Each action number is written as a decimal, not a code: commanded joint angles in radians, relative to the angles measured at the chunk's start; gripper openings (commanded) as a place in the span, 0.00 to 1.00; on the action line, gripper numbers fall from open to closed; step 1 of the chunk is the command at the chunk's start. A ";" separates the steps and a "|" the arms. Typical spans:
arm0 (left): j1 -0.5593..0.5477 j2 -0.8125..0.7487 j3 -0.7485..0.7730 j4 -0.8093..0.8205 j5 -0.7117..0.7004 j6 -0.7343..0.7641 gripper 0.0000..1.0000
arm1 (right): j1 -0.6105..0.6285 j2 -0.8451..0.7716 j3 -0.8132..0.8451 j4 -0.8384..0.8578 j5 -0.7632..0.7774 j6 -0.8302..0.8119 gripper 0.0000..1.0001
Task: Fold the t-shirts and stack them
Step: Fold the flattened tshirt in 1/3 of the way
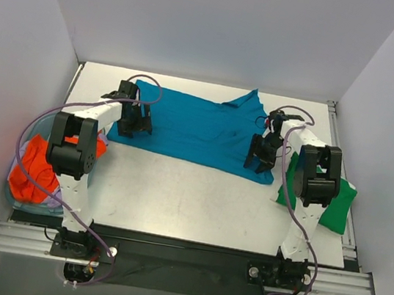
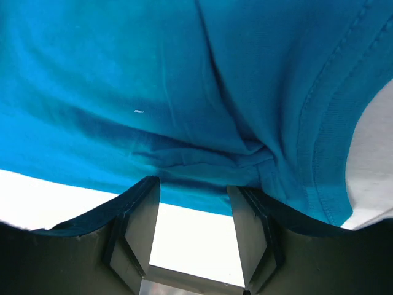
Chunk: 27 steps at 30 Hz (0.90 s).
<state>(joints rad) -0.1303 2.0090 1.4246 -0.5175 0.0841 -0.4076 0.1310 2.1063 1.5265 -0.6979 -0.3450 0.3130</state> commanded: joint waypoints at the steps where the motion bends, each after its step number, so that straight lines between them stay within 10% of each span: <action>1: 0.000 0.019 -0.027 0.037 0.006 0.000 0.86 | -0.016 -0.002 -0.029 -0.025 0.092 -0.023 0.50; 27: -0.012 -0.368 -0.562 0.037 -0.049 -0.057 0.87 | 0.009 -0.242 -0.416 -0.035 0.097 0.083 0.49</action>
<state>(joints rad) -0.1406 1.6581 0.9482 -0.3637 0.0540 -0.4389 0.1303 1.8874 1.1759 -0.6567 -0.3241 0.3870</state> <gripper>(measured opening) 0.870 0.487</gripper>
